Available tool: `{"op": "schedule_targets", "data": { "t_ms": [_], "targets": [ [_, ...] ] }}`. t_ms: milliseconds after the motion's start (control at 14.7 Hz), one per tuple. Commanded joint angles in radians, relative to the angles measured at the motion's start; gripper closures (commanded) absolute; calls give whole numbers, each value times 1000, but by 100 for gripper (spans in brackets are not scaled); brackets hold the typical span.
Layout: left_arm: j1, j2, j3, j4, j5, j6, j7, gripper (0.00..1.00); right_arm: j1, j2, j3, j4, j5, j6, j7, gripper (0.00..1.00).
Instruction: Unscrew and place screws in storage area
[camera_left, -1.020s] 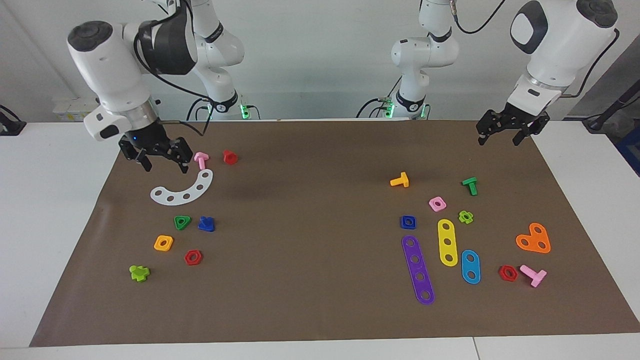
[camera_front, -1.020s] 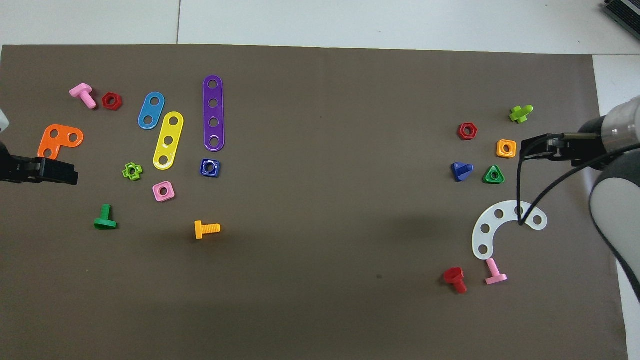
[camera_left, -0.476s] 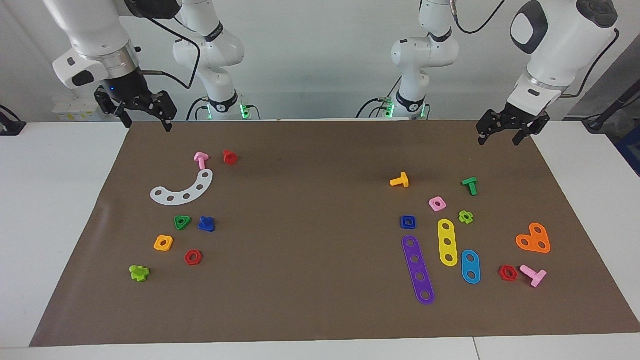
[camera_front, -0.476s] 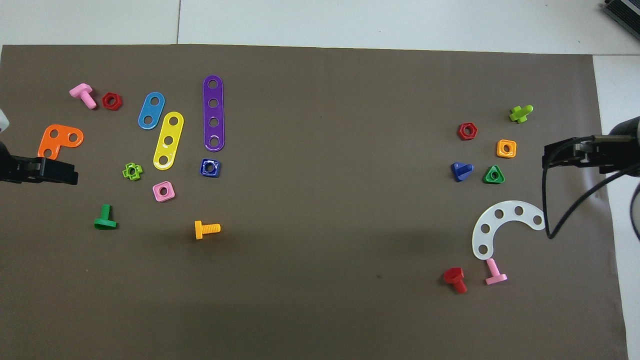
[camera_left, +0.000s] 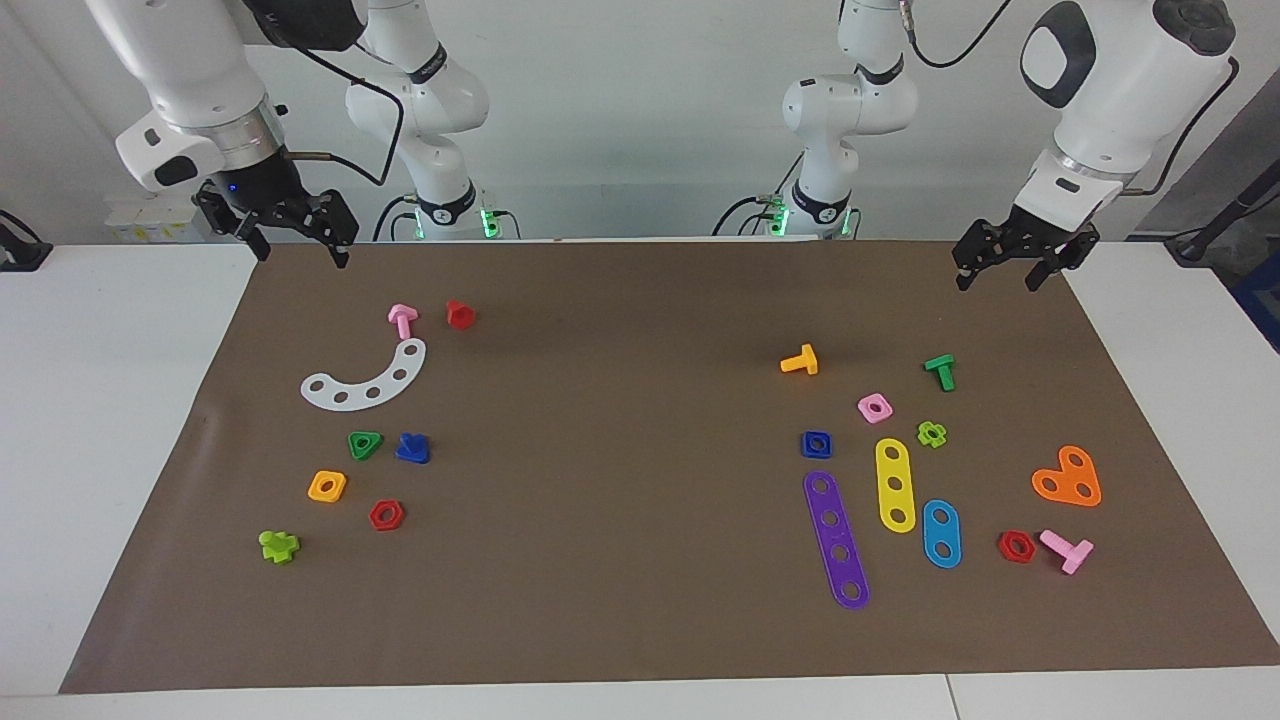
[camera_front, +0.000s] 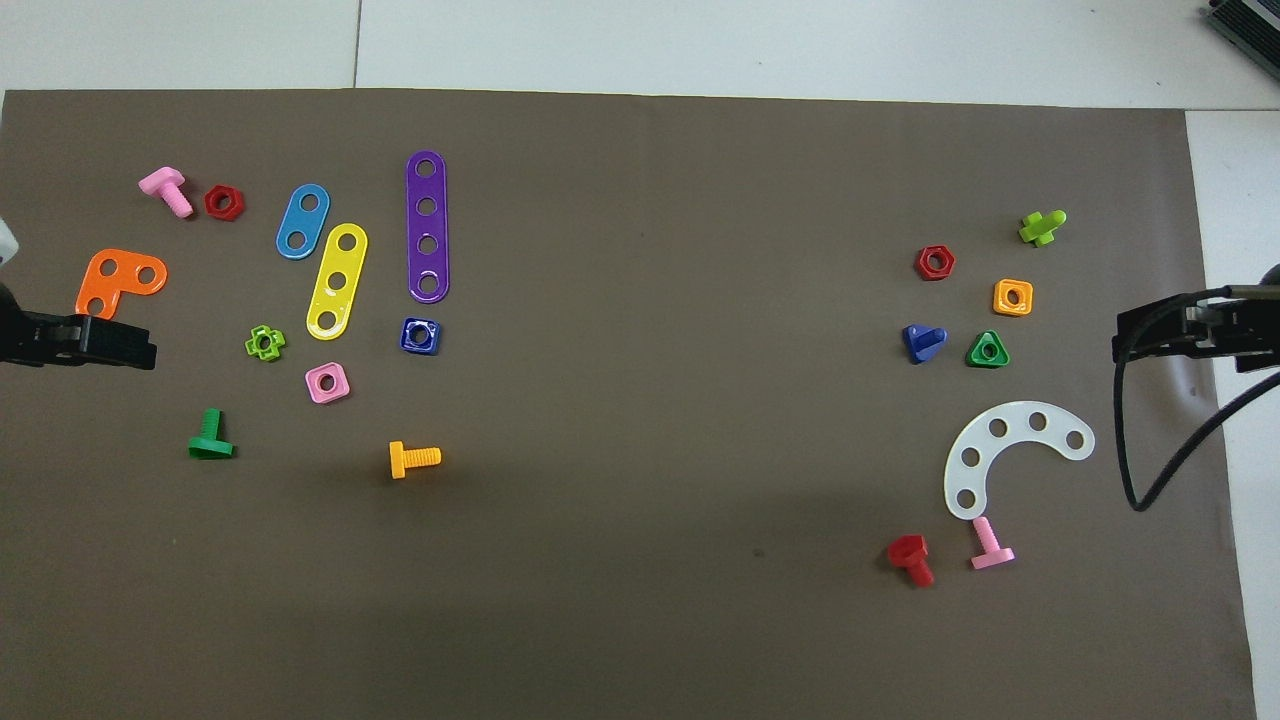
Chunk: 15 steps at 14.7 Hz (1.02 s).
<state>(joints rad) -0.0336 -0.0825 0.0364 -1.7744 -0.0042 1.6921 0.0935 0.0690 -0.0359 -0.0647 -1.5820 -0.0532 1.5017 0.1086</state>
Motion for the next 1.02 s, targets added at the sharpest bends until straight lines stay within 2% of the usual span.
{"op": "schedule_targets", "data": {
  "t_ms": [0, 952],
  "targets": [
    [1, -25, 2, -23, -11, 8, -8, 0, -9, -28, 8, -30, -8, 5, -21, 0],
    [1, -25, 2, -23, -11, 8, -9, 0, -9, -24, 9, -23, 13, 11, -18, 0]
  ]
}}
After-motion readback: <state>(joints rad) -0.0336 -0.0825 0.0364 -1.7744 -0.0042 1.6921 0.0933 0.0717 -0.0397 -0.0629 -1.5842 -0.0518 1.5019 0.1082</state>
